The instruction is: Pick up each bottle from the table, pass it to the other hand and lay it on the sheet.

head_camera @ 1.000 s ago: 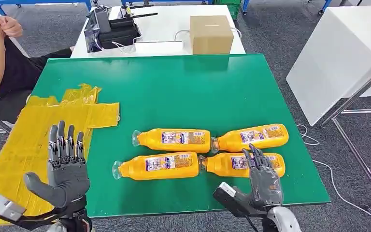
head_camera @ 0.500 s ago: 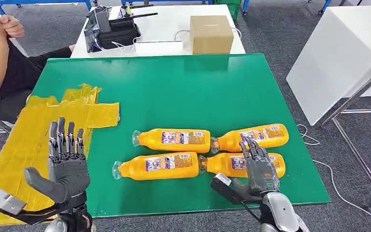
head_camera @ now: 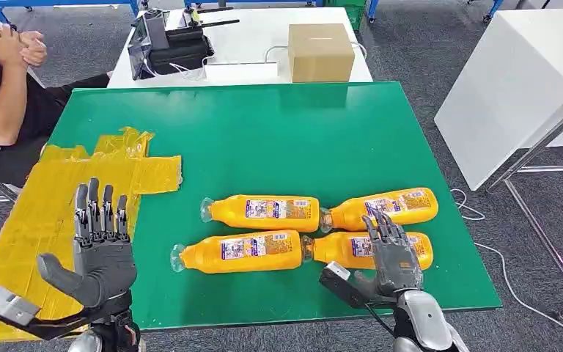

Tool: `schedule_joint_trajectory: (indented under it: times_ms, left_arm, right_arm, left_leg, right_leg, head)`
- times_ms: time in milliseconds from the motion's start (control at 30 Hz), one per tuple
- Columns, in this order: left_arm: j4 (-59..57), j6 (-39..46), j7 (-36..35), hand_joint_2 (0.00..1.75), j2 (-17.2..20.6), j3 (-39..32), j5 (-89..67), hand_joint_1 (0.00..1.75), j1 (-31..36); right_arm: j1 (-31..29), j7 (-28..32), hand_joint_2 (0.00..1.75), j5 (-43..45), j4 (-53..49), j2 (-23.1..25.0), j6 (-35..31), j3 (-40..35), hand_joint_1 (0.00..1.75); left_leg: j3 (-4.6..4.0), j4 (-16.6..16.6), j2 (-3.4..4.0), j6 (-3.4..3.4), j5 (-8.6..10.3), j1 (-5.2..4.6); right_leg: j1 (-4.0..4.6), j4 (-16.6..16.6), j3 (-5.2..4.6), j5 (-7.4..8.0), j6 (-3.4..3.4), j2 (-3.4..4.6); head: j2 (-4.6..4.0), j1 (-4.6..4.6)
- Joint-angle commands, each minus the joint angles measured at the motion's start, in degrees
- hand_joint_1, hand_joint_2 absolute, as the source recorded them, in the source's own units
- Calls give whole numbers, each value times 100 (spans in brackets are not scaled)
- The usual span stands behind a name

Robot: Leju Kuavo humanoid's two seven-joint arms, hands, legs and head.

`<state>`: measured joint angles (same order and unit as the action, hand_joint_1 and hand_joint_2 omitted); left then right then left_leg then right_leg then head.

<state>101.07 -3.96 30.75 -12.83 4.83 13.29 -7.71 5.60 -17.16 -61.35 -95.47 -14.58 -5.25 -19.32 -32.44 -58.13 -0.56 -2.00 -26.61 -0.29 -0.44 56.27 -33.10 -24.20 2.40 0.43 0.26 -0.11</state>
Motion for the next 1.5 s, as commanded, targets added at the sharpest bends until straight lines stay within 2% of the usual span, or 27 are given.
schedule_joint_trajectory:
  times_ms: [33,400,1067,1100,1167,1333,1500]
  left_arm:
    - [-308,-1,-35,0,10,-80,53,0,156]
    - [-374,38,-69,0,-32,-314,343,0,201]
    - [-374,38,-69,0,-34,-312,343,0,200]
    - [-383,110,-55,0,-61,-362,453,0,213]
    - [-379,125,-57,0,-36,-374,511,0,266]
    - [-325,186,-104,0,9,-337,562,0,353]
    - [-389,196,-68,0,19,-389,599,0,290]
  right_arm:
    - [-252,17,175,-56,376,31,228,13,0]
    - [-367,67,175,191,406,-692,1121,129,0]
    - [-362,67,175,189,398,-676,1120,114,0]
    - [-460,-162,175,191,404,-998,1502,-8,0]
    - [-643,-38,175,354,529,-1207,1614,55,0]
    - [-923,33,175,388,665,-1197,1821,-126,0]
    - [-832,-31,175,506,644,-1424,1910,-173,0]
  left_leg:
    - [20,9,7,12,-4,6]
    - [13,6,4,7,-2,0]
    - [26,9,9,14,-5,5]
    - [12,5,5,8,-2,1]
    - [9,1,7,6,-2,-2]
    - [5,3,7,5,-1,-1]
    - [20,9,7,12,-2,-1]
  right_leg:
    - [6,-11,20,-1,-6,0]
    - [0,-8,14,0,-3,-2]
    - [5,-15,27,-1,-7,-1]
    - [2,-8,12,0,-3,-1]
    - [-1,-4,8,1,-2,2]
    - [-1,-7,7,4,-2,4]
    - [-1,-11,19,1,-5,-3]
  head:
    - [0,2]
    - [0,0]
    - [0,0]
    - [0,2]
    - [0,0]
    - [0,2]
    - [0,0]
